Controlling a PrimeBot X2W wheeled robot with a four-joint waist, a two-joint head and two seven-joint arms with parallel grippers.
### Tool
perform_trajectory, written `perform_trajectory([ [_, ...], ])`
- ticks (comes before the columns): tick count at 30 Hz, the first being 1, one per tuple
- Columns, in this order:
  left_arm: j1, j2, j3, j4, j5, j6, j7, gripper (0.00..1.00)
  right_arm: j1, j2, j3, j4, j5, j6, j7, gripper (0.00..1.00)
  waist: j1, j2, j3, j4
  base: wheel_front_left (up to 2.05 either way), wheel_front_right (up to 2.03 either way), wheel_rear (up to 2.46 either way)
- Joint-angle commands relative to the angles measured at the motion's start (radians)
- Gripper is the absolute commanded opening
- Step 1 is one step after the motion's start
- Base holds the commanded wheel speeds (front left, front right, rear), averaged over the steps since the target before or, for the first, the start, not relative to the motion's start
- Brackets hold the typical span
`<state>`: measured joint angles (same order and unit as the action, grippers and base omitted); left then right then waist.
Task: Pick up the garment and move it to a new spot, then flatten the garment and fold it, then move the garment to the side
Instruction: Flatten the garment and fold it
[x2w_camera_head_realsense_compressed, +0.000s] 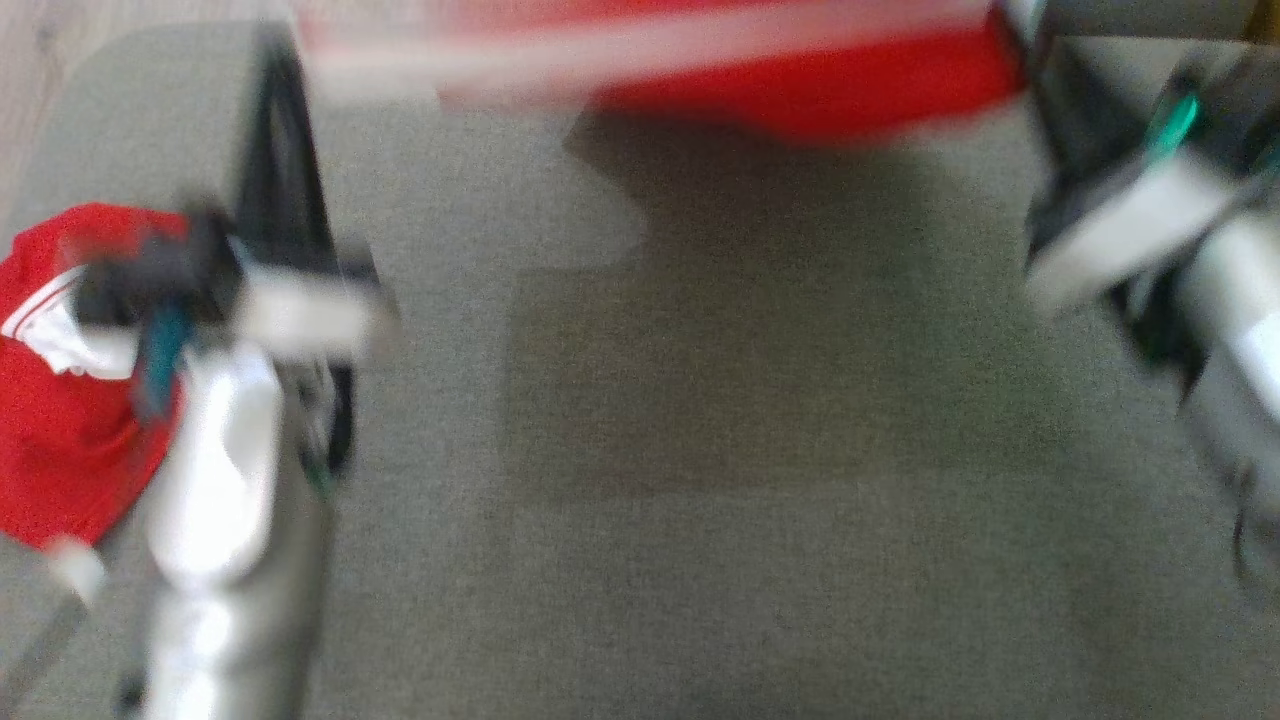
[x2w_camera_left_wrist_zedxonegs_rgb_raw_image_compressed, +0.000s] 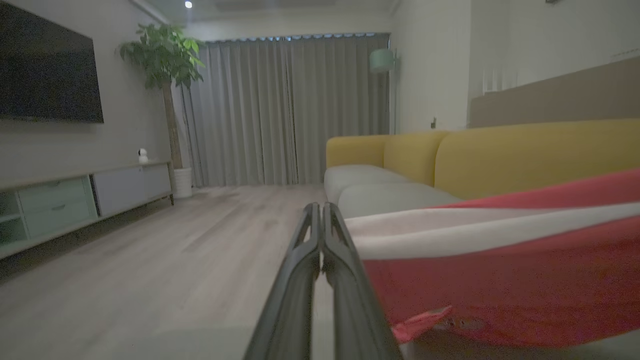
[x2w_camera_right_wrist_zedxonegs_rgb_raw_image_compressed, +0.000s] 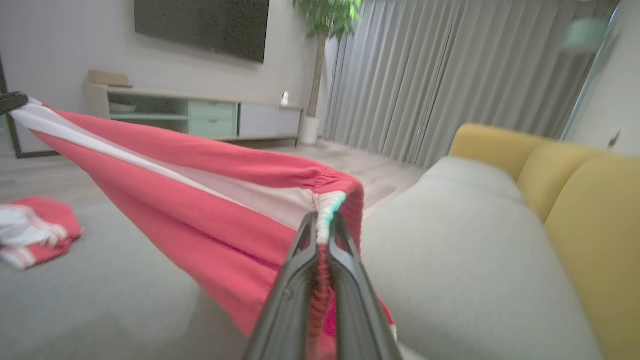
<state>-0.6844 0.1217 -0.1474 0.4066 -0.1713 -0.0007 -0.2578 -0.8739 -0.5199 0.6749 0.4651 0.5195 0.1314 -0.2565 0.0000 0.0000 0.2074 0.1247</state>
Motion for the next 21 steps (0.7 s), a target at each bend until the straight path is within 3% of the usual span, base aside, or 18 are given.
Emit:
perform_trajectory([
  [1, 0.050, 0.023, 0.047, -0.030, -0.010, -0.003, -0.004, 0.00, 0.066, -0.018, 0.006, -0.023, 0.009, -0.001, -0.005, 0.00, 0.0000, 0.0000, -0.014, 0.003, 0.00, 0.00, 0.00],
  [10, 0.523, -0.059, 0.070, -0.035, -0.034, -0.023, -0.004, 0.00, 0.475, 0.024, 0.013, -0.106, 0.017, -0.001, -0.005, 0.00, 0.0000, 0.0000, -0.107, -0.001, 0.00, 0.00, 0.00],
  [21, 0.789, -0.071, 0.126, -0.128, -0.015, -0.040, -0.004, 0.00, 0.807, 0.064, -0.069, -0.232, -0.002, -0.001, -0.005, 0.00, 0.0000, 0.0000, -0.199, -0.024, 0.00, 0.00, 0.00],
])
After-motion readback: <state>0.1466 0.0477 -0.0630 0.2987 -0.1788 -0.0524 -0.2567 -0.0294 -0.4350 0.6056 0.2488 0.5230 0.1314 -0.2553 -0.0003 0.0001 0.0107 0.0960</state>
